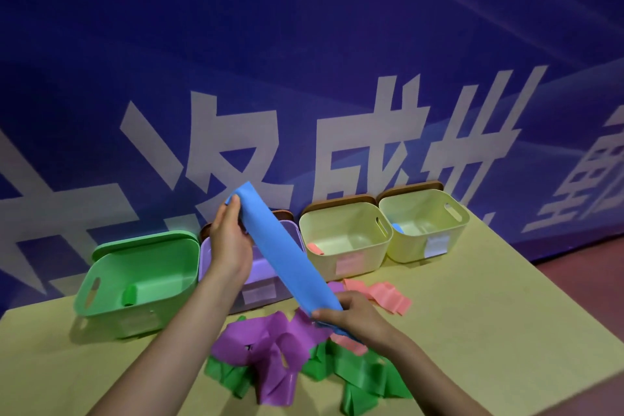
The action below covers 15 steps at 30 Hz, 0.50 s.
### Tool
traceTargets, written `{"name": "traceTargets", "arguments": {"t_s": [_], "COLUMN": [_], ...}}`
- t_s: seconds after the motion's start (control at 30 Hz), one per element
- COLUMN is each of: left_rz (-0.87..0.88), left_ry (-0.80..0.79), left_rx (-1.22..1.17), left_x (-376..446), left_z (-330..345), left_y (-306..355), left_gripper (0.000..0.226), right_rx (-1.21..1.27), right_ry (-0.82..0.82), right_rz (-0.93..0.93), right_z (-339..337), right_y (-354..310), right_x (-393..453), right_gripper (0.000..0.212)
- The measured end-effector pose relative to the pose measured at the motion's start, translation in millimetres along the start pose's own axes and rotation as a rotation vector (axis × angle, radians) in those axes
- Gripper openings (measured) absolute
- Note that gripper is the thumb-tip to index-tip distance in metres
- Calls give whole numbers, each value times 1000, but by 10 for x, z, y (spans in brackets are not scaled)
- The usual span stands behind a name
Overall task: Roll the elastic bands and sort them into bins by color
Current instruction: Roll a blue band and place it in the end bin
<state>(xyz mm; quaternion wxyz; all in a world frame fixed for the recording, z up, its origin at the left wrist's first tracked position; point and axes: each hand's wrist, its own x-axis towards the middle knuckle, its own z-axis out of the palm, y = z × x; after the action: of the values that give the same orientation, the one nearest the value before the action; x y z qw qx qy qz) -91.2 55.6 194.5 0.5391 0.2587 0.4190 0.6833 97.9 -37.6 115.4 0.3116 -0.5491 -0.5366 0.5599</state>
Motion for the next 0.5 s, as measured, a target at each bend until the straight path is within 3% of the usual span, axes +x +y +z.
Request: {"name": "traceTargets", "arguments": {"t_s": [0.13,0.27,0.4,0.5], "left_rz": [36,26,8,17], "left_ry": [77,142,162,191], "left_rx": [-4,-26,-45,-68], "left_x": [114,215,229,200], "left_z": [-70,-201,-309,-380], "left_y": [14,32,-44,-49], "left_gripper": [16,13,19,18], "right_rx": [49,97,50,163], "right_ry": [7,87,63,132], "right_rz": [-34,-8,-3,24], "right_z": [-182,-296,-317,-242], "right_y": [126,222,257,308], "right_x": [69,239,430,535], "right_gripper": [45,15,9,23]}}
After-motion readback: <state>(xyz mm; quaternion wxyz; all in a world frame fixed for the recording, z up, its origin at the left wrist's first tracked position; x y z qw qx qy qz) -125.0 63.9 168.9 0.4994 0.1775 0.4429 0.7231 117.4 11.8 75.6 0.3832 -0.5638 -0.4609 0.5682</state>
